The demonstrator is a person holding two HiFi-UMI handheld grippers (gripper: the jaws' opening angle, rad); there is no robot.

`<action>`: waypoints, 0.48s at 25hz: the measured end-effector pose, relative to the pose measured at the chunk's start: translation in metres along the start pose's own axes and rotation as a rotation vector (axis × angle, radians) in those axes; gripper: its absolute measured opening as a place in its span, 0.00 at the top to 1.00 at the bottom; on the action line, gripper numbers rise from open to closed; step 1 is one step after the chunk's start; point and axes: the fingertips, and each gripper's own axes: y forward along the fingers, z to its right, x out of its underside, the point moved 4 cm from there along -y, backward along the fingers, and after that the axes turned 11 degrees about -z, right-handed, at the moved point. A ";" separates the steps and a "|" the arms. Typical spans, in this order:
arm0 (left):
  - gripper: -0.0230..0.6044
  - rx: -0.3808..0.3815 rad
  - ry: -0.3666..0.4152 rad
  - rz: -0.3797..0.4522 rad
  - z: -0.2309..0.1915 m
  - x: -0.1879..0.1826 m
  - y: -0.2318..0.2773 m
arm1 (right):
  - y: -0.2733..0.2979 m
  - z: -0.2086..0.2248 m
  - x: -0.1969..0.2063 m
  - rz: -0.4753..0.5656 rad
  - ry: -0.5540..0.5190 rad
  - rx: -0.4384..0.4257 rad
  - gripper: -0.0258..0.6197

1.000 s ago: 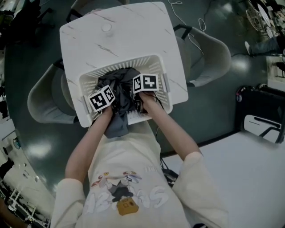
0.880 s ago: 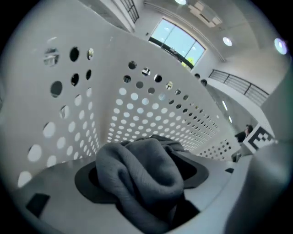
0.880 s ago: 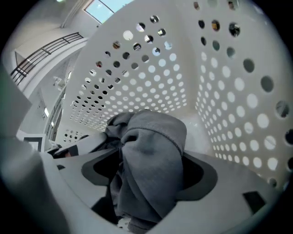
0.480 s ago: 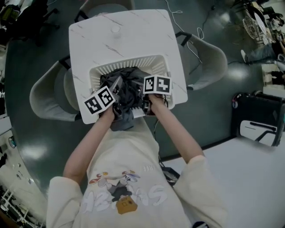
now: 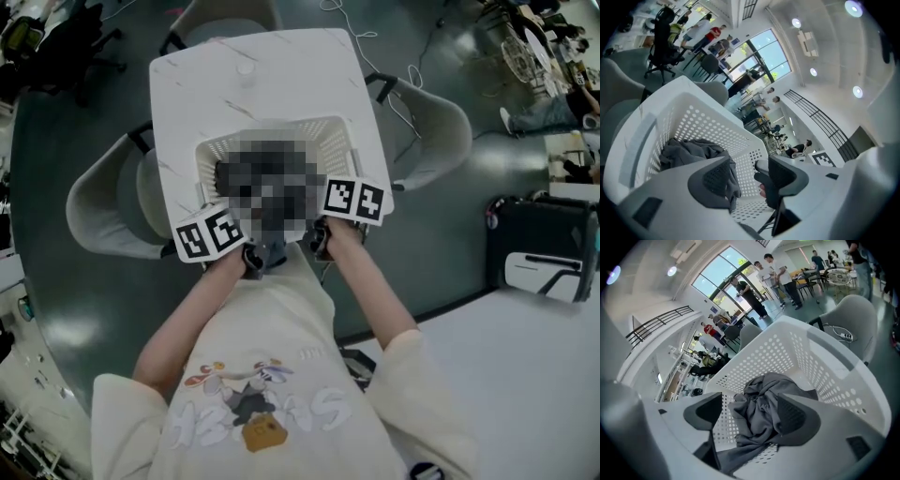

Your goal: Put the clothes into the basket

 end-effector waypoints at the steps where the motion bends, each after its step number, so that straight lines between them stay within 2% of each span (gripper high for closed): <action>1: 0.56 -0.008 0.035 0.004 0.003 0.003 -0.007 | -0.005 -0.003 0.002 0.013 -0.013 -0.001 0.39; 5: 0.71 -0.023 0.120 0.051 0.016 0.011 -0.045 | -0.027 -0.023 0.015 0.061 -0.119 -0.024 0.40; 8: 0.90 -0.069 0.156 0.095 0.015 0.018 -0.074 | -0.041 -0.045 0.037 0.050 -0.251 -0.051 0.40; 10: 0.95 -0.092 0.157 0.100 0.011 0.027 -0.089 | -0.043 -0.056 0.062 0.000 -0.339 -0.052 0.40; 12: 0.95 -0.103 0.166 0.088 0.006 0.034 -0.100 | -0.040 -0.064 0.087 -0.067 -0.399 -0.053 0.41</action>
